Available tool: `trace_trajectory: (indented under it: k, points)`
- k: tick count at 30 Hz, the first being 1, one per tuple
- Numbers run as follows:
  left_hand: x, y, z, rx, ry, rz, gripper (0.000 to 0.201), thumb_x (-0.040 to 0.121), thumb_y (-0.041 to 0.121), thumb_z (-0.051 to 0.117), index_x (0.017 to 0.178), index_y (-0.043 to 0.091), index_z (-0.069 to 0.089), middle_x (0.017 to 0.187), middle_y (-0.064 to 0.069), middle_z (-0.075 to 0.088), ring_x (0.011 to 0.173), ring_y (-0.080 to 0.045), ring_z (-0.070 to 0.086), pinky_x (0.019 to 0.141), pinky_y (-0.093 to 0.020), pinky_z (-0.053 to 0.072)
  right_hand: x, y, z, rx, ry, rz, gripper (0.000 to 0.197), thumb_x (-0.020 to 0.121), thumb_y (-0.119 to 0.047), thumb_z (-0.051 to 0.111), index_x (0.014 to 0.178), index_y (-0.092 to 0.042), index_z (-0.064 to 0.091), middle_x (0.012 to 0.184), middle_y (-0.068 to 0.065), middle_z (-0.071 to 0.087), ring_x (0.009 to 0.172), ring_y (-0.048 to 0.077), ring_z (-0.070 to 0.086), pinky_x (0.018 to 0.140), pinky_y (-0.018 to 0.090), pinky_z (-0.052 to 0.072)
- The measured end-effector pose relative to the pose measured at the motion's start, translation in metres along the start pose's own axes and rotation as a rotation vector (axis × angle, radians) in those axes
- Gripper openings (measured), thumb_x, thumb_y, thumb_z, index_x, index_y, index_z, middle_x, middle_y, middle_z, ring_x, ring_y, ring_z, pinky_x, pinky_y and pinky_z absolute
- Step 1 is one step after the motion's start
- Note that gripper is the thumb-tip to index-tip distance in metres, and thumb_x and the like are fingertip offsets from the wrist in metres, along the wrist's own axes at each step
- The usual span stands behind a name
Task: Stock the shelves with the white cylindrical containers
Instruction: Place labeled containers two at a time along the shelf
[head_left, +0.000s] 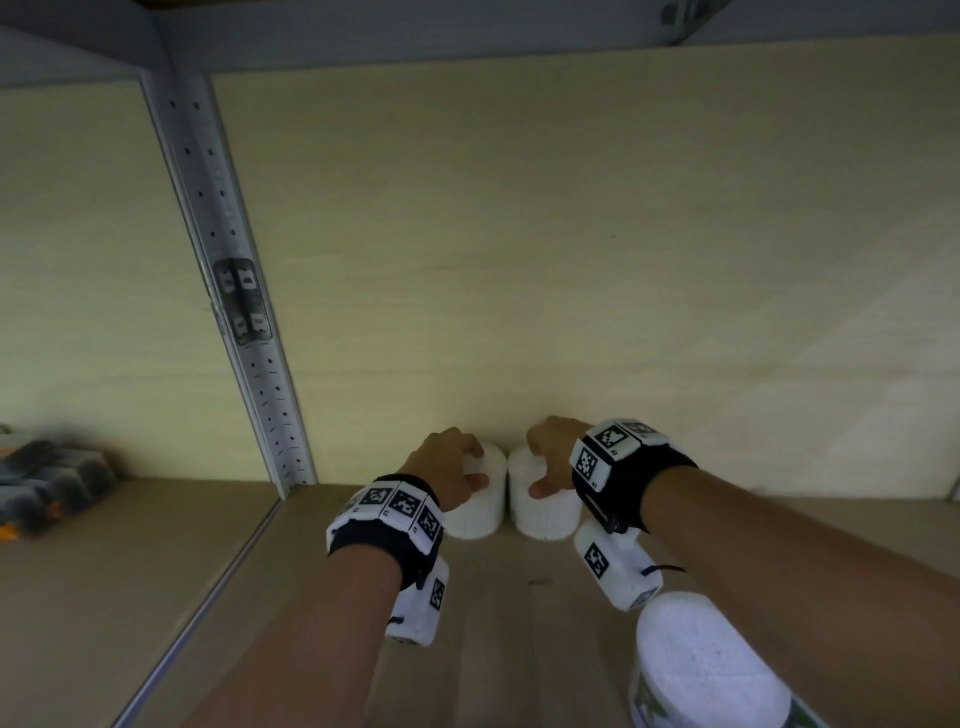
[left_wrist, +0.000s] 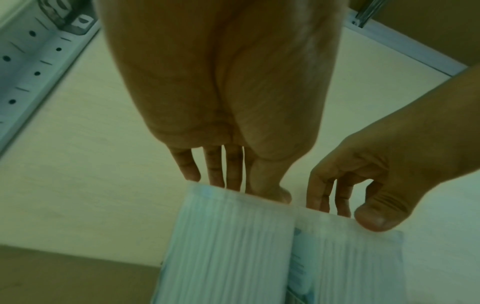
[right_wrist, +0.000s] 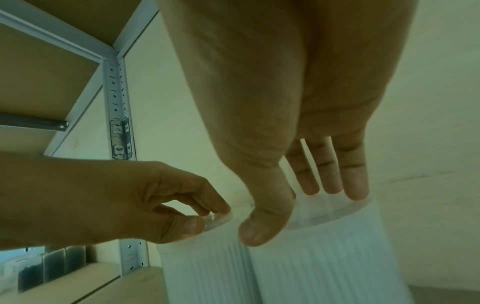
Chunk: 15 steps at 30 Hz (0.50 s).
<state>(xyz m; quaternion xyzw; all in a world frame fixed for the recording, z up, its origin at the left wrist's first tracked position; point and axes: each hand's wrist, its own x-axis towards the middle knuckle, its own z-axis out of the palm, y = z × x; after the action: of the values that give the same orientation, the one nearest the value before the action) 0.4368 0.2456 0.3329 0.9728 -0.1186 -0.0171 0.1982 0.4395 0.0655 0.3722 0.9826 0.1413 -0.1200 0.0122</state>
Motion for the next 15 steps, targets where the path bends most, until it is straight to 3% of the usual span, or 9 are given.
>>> trace_trajectory:
  k: [4, 8, 11, 15]
  points:
    - [0.000, 0.000, 0.000, -0.004, 0.003, -0.003, 0.042, 0.090, 0.032, 0.060, 0.128, 0.018, 0.050, 0.135, -0.004, 0.045, 0.128, -0.024, 0.041, 0.108, -0.040, 0.035, -0.003, 0.002, -0.006, -0.028, -0.056, -0.040, 0.061, 0.084, -0.021, 0.072, 0.136, -0.006, 0.046, 0.142, 0.011, 0.045, 0.126, 0.029, 0.050, 0.100, 0.033, 0.043]
    - [0.000, 0.001, 0.000, -0.011, 0.002, 0.001, 0.042, 0.090, 0.031, 0.060, 0.128, 0.018, 0.050, 0.136, -0.004, 0.045, 0.129, -0.024, 0.040, 0.108, -0.039, 0.035, -0.007, 0.006, -0.010, 0.045, -0.043, -0.089, 0.061, 0.080, -0.008, 0.074, 0.136, -0.016, 0.050, 0.145, 0.007, 0.042, 0.129, 0.027, 0.047, 0.096, 0.032, 0.044]
    - [0.000, 0.001, 0.000, -0.010, 0.001, 0.001, 0.042, 0.090, 0.032, 0.060, 0.128, 0.018, 0.050, 0.135, -0.004, 0.046, 0.129, -0.024, 0.041, 0.108, -0.040, 0.036, -0.008, 0.005, -0.012, 0.124, -0.020, -0.099, 0.060, 0.080, -0.017, 0.075, 0.136, -0.018, 0.051, 0.143, 0.005, 0.043, 0.129, 0.025, 0.046, 0.097, 0.032, 0.043]
    - [0.000, 0.001, 0.000, -0.005, 0.001, 0.004, 0.042, 0.090, 0.032, 0.060, 0.128, 0.018, 0.051, 0.134, -0.004, 0.046, 0.128, -0.025, 0.041, 0.108, -0.041, 0.036, 0.001, 0.006, -0.006, 0.144, 0.104, 0.015, 0.059, 0.083, -0.044, 0.067, 0.129, -0.008, 0.054, 0.132, 0.010, 0.053, 0.117, 0.028, 0.055, 0.097, 0.034, 0.047]
